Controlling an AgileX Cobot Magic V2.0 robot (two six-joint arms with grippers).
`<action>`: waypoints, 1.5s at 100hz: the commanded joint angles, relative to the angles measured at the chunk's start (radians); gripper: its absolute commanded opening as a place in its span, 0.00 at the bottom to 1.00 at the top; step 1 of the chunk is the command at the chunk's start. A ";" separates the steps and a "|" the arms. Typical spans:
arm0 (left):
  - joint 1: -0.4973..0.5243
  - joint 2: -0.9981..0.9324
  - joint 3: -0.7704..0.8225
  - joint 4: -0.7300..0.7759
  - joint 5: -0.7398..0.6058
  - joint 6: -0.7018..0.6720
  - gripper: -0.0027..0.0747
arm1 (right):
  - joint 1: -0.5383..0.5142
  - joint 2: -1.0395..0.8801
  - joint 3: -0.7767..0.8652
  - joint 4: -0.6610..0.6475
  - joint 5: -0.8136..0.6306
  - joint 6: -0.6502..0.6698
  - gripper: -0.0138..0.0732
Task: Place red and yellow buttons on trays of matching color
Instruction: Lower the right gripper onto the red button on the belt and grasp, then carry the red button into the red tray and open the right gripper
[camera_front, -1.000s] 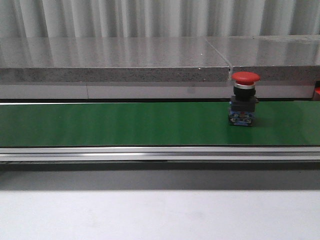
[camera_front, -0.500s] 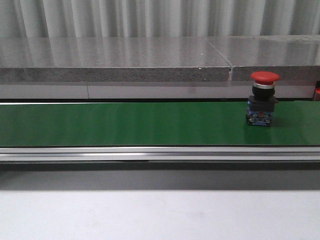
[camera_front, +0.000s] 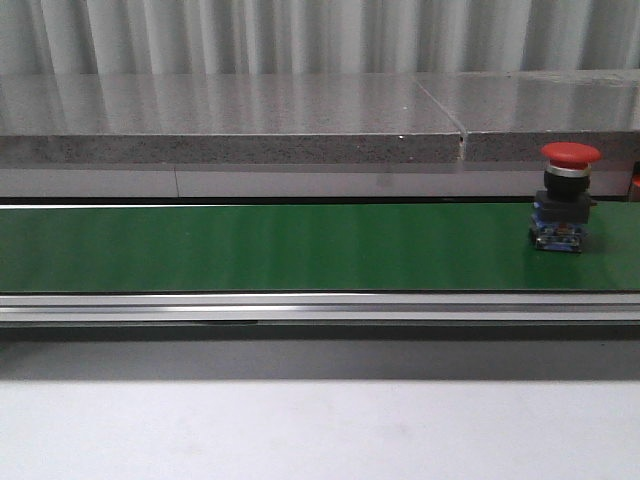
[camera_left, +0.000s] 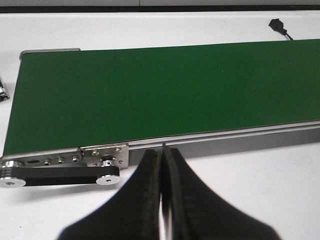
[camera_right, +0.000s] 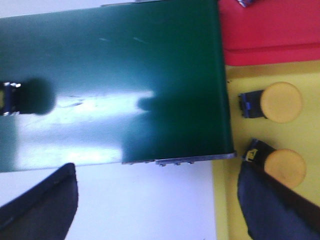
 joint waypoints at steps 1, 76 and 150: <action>-0.007 0.002 -0.026 -0.009 -0.062 0.000 0.01 | 0.039 -0.011 -0.051 0.009 0.007 -0.026 0.89; -0.007 0.002 -0.026 -0.009 -0.062 0.000 0.01 | 0.219 0.278 -0.225 0.047 0.001 -0.073 0.89; -0.007 0.002 -0.026 -0.009 -0.062 0.000 0.01 | 0.199 0.325 -0.241 -0.074 -0.033 0.169 0.28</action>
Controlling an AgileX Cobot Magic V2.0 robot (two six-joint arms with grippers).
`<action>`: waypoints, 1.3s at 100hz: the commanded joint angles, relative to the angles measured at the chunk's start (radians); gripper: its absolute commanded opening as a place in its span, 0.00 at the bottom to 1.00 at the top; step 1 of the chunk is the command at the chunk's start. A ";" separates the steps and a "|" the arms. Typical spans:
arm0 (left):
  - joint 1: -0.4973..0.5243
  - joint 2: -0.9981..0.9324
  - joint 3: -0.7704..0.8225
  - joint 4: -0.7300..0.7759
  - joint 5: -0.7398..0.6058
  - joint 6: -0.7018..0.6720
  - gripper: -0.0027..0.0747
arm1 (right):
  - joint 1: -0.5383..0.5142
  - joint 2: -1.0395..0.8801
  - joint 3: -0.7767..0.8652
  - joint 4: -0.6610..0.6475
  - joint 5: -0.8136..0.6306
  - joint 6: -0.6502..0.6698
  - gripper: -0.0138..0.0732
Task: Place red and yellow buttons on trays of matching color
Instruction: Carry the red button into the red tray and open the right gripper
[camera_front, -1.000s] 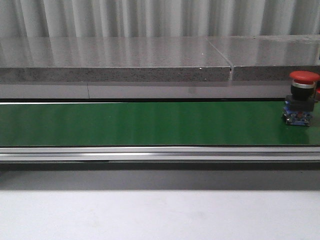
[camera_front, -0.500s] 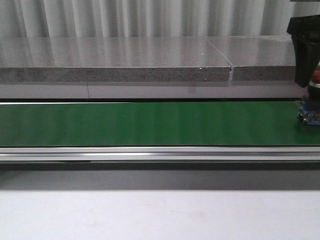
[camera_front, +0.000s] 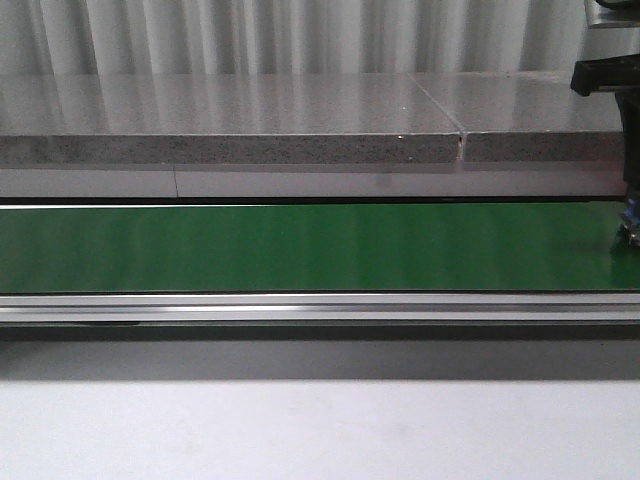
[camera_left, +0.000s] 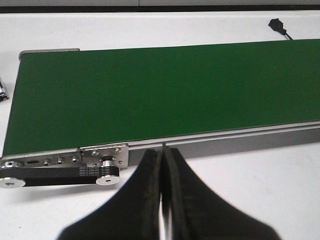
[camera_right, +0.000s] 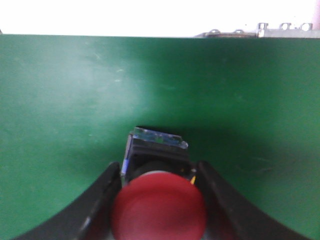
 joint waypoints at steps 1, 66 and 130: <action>-0.007 0.002 -0.026 -0.009 -0.062 0.000 0.01 | -0.023 -0.063 -0.045 -0.019 -0.020 0.006 0.28; -0.007 0.002 -0.026 -0.009 -0.062 0.000 0.01 | -0.420 -0.040 -0.083 -0.058 -0.126 -0.019 0.28; -0.007 0.002 -0.026 -0.009 -0.063 0.000 0.01 | -0.443 0.157 -0.176 -0.023 -0.224 -0.021 0.28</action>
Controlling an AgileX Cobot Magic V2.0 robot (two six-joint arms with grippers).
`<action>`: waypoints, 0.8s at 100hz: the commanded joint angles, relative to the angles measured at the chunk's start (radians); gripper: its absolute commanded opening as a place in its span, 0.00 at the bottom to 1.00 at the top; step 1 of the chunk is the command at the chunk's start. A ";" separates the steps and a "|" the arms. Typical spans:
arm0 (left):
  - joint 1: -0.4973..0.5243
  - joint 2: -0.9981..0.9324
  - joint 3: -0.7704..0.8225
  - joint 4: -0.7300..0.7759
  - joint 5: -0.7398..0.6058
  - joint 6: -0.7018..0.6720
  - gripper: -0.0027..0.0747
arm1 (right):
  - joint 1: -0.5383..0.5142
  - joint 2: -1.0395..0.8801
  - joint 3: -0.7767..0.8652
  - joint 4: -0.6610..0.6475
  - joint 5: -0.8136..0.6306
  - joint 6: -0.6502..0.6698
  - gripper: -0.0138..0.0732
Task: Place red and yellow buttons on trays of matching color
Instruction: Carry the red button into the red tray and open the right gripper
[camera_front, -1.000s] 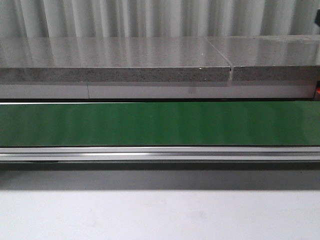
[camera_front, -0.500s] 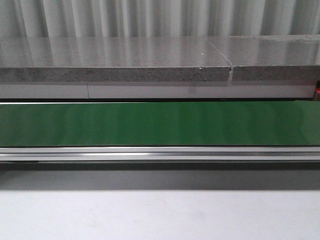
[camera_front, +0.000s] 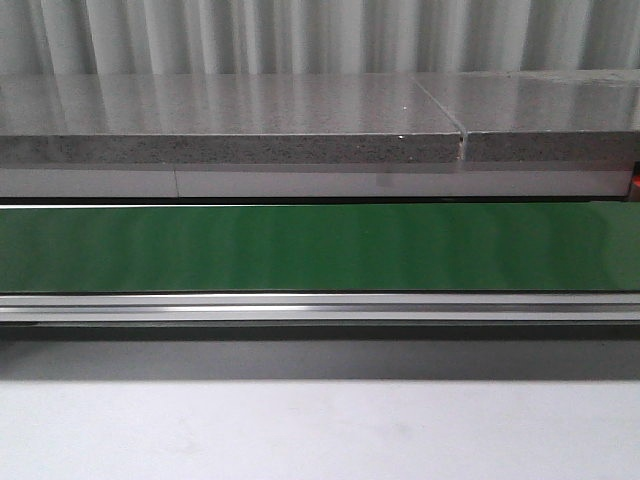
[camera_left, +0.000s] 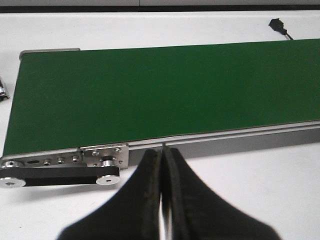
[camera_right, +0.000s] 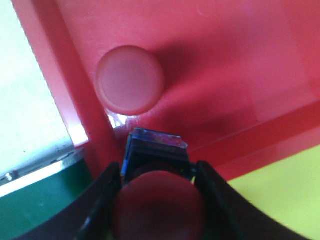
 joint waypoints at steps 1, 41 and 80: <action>-0.007 0.002 -0.026 -0.009 -0.063 0.000 0.01 | -0.008 -0.034 -0.037 0.007 -0.049 -0.010 0.28; -0.007 0.002 -0.026 -0.009 -0.063 0.000 0.01 | -0.008 0.033 -0.037 0.016 -0.078 -0.010 0.28; -0.007 0.002 -0.026 -0.009 -0.063 0.000 0.01 | -0.010 0.034 -0.037 0.016 -0.081 -0.011 0.74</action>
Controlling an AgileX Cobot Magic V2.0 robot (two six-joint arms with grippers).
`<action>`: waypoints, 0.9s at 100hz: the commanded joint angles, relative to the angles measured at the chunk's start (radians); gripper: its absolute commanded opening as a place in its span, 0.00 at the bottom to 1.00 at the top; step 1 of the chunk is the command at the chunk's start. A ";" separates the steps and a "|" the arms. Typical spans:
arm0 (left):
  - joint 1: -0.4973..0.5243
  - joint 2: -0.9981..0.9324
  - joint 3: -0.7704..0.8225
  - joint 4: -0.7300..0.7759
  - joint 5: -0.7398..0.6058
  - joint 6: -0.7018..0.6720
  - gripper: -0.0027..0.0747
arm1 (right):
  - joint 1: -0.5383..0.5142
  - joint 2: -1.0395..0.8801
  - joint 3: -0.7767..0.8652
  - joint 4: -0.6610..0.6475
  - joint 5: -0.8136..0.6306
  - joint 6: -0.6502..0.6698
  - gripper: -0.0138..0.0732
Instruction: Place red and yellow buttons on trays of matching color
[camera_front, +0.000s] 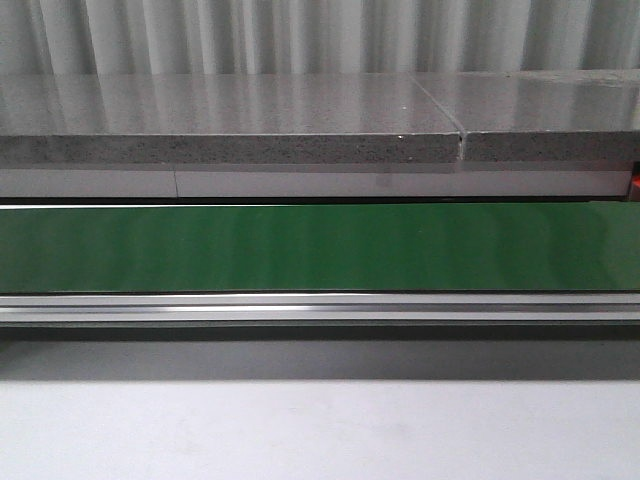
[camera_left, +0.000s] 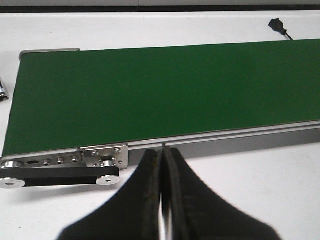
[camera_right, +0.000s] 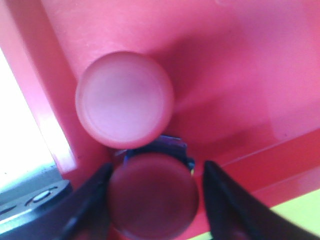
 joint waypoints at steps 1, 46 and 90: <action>-0.007 0.002 -0.026 -0.009 -0.063 0.000 0.01 | -0.007 -0.053 -0.031 -0.002 -0.033 -0.011 0.74; -0.007 0.002 -0.026 -0.009 -0.063 0.000 0.01 | 0.004 -0.153 -0.031 -0.002 -0.018 -0.045 0.74; -0.007 0.002 -0.026 -0.009 -0.063 0.000 0.01 | 0.203 -0.321 -0.027 0.017 0.071 -0.125 0.09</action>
